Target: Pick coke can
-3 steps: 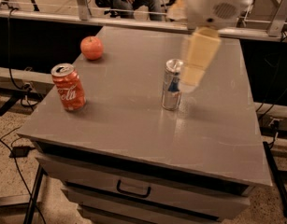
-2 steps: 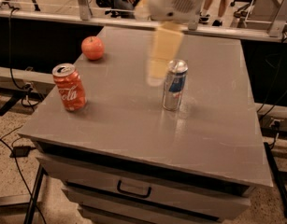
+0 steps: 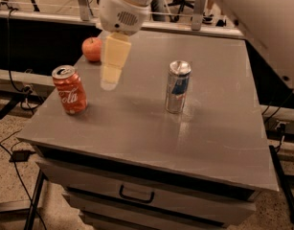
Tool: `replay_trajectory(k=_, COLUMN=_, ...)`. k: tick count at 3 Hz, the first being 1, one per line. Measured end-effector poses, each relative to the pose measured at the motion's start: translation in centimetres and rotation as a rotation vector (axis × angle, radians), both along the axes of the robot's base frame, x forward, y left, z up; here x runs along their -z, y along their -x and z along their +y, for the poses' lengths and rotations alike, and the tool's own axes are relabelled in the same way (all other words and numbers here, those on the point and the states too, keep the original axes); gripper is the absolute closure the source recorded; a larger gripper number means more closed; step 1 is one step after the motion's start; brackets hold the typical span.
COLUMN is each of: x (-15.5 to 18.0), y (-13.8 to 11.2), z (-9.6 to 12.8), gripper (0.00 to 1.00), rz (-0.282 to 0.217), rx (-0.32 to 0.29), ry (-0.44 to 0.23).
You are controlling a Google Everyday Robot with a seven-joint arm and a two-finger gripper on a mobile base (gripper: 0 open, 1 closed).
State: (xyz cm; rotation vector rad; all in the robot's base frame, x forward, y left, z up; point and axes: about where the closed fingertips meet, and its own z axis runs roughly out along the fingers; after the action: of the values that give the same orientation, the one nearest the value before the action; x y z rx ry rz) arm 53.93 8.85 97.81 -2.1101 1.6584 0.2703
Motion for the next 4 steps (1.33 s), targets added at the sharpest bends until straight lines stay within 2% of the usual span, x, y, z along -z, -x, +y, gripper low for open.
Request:
replay_trajectory(k=2, x=2.9, y=-0.7, z=6.9, gripper=0.0, rz=0.119, rx=0.022, ry=-0.11)
replay_trajectory(k=3, x=4.3, y=-0.5, z=9.3, gripper=0.0, rz=0.149, rx=0.022, ry=-0.124)
replay_trajectory(k=4, x=6.2, y=-0.8, z=11.2, gripper=0.0, rz=0.155, rx=0.036, ry=-0.112)
